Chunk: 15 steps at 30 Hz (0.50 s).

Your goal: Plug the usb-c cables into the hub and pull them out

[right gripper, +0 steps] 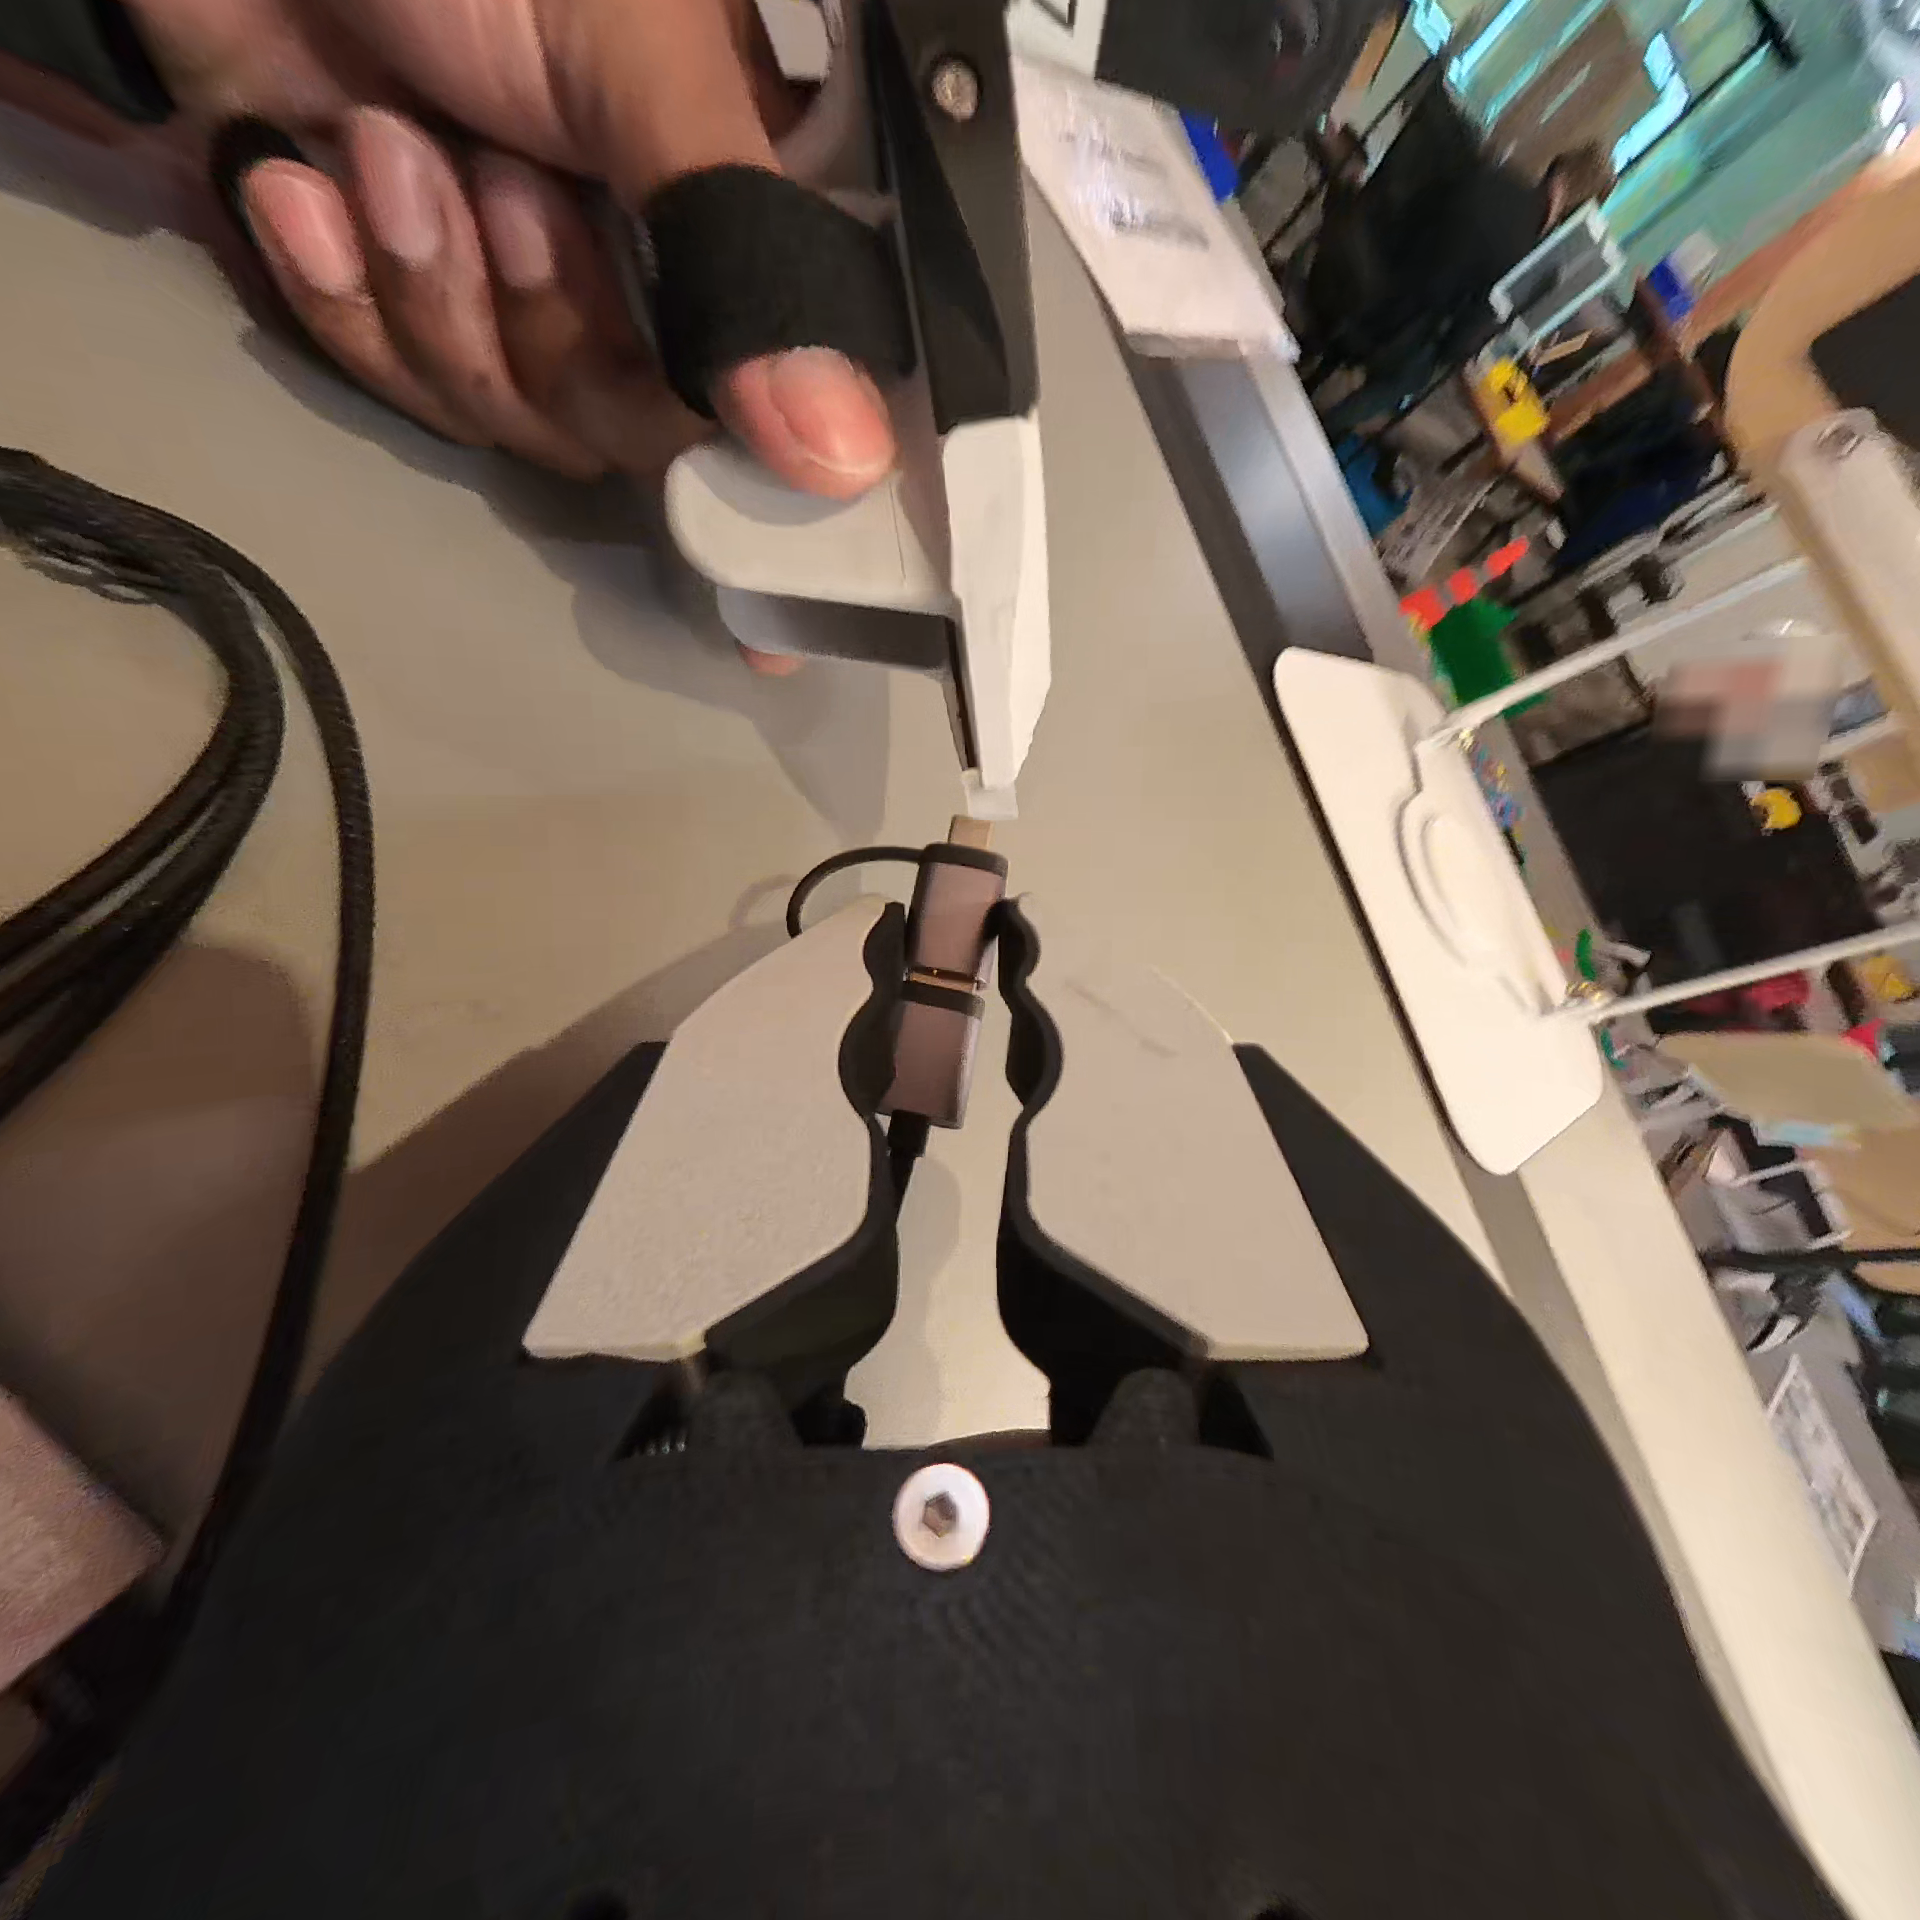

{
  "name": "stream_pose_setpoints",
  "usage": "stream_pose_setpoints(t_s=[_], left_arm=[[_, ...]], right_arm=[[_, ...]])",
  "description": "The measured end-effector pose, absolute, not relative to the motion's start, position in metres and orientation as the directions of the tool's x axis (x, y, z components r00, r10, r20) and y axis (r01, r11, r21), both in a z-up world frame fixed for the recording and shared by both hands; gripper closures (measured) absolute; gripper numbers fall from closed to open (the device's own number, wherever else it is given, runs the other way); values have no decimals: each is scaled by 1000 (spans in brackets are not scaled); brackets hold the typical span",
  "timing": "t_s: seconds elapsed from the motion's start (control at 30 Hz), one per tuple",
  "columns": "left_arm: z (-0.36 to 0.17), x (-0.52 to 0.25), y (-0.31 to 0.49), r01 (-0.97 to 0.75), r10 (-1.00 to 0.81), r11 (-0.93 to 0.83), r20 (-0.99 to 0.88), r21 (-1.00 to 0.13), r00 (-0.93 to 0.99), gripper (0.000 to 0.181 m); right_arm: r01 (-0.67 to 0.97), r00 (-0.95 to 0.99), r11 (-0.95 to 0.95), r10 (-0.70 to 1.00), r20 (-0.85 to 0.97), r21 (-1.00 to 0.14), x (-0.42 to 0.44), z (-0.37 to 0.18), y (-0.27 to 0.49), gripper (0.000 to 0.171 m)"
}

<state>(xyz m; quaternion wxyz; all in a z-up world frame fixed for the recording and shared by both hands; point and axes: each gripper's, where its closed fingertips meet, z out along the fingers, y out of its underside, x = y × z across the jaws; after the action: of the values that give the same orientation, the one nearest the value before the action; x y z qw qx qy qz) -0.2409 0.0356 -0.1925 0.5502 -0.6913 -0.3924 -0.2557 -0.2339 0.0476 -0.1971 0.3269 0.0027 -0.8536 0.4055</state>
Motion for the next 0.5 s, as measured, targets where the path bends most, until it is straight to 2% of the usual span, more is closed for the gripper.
stream_pose_setpoints(t_s=[0.1, 0.27, 0.5], left_arm=[[-185, -237, 34, 822, 199, -81, 799, -563, 567, 177], [-174, -224, 34, 813, 84, -110, 809, -572, 581, 177], [-179, -220, 37, 800, 106, -143, 795, -582, 597, 177]], right_arm=[[-341, -775, 620, 240, 585, -707, -227, -188, 47, 154], [-365, -791, 566, 231, 567, -739, -222, -182, 48, 154], [-374, -796, 565, 211, 567, -736, -219, -183, 49, 154]])
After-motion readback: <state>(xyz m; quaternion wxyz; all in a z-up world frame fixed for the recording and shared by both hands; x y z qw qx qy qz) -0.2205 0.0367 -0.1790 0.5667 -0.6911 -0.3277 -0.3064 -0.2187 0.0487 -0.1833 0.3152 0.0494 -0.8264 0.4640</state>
